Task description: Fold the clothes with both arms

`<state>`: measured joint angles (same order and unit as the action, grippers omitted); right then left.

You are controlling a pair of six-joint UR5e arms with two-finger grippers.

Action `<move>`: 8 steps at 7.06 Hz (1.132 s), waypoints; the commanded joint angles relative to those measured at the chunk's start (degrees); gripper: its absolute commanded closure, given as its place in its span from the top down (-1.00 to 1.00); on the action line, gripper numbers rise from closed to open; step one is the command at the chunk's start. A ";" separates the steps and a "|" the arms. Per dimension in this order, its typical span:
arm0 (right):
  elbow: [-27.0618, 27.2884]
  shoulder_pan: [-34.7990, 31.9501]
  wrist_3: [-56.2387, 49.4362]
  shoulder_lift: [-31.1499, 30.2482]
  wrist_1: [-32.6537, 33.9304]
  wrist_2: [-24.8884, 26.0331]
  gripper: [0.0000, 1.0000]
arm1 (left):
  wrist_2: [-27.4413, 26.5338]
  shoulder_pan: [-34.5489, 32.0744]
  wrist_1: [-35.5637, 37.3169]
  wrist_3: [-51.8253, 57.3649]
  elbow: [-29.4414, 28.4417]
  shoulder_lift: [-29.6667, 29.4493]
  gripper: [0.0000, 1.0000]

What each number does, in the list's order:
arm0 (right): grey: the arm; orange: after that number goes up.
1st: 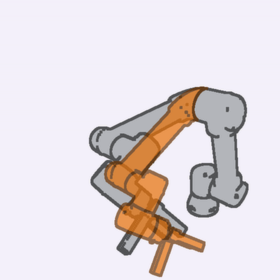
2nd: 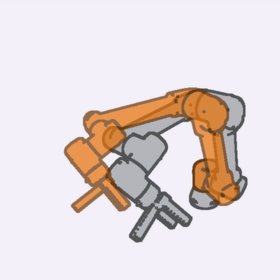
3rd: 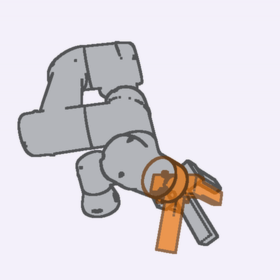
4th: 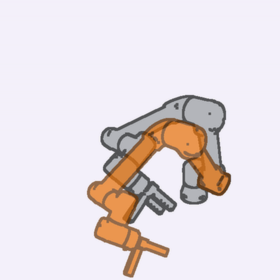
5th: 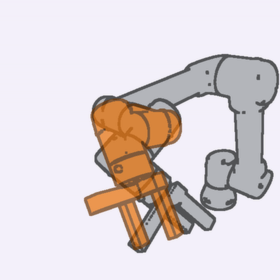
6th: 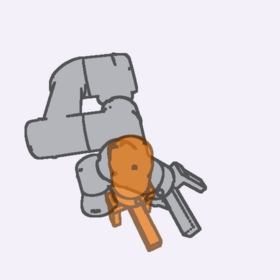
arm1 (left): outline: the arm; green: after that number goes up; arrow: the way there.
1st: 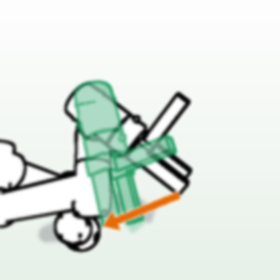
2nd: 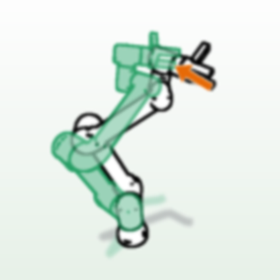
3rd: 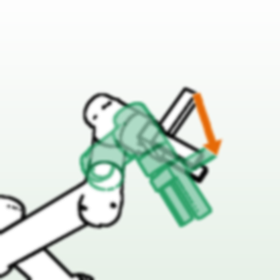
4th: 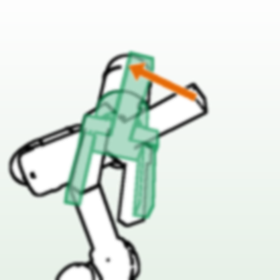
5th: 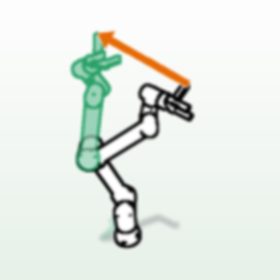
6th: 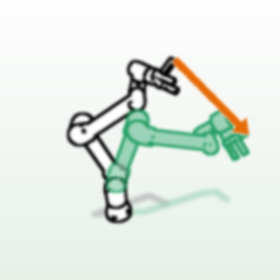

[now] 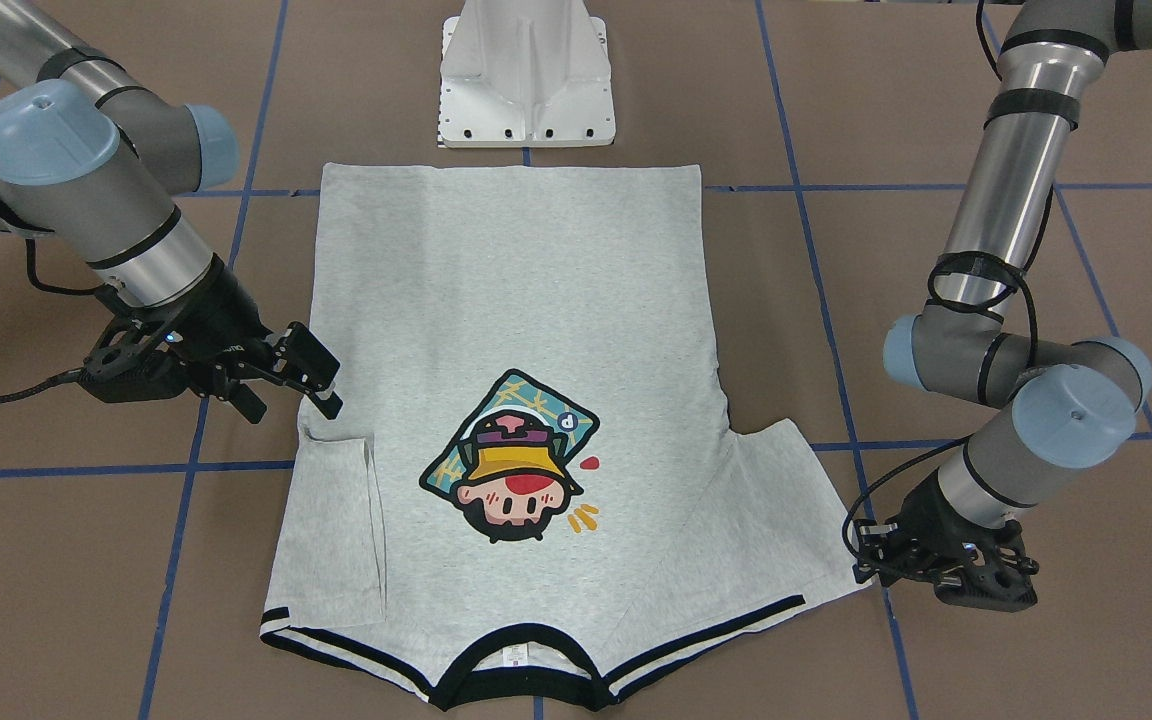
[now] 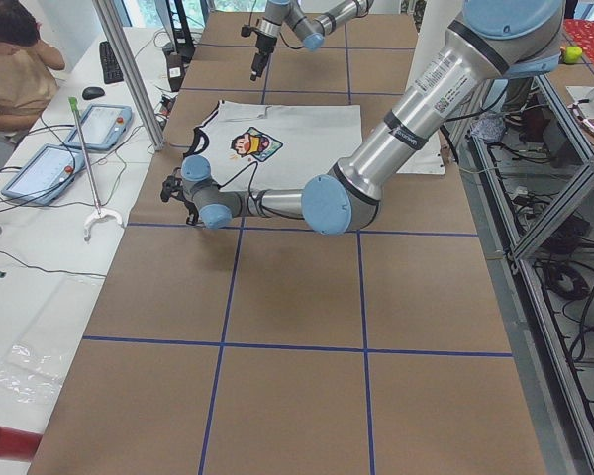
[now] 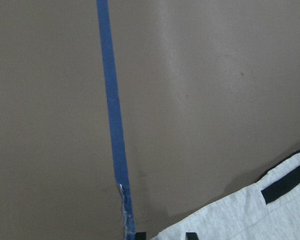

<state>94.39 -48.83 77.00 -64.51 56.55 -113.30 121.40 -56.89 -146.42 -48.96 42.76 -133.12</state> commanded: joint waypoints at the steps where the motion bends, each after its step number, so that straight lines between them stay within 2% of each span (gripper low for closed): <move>1: 0.00 0.05 0.08 -0.01 -0.04 0.28 1.00 | -0.11 0.38 -0.01 0.00 -0.23 -0.04 -0.50; 2: 0.09 0.14 0.16 0.08 -0.04 0.28 1.00 | -0.02 0.55 -0.01 0.09 -0.23 0.05 -1.00; 4: 0.18 0.32 0.25 0.08 0.05 0.54 1.00 | 0.41 0.47 0.25 -0.35 1.43 -0.65 -1.00; 6: 0.27 1.10 0.52 0.08 -0.04 1.42 1.00 | 0.42 0.64 0.96 -9.60 8.27 -0.56 -1.00; 8: 0.26 1.37 0.52 0.17 -0.04 1.42 1.00 | 0.16 2.38 6.72 -16.39 15.21 -1.61 -1.00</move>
<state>94.62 -47.65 77.50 -64.36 56.53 -111.93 121.80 -55.86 -143.08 -60.41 54.06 -133.95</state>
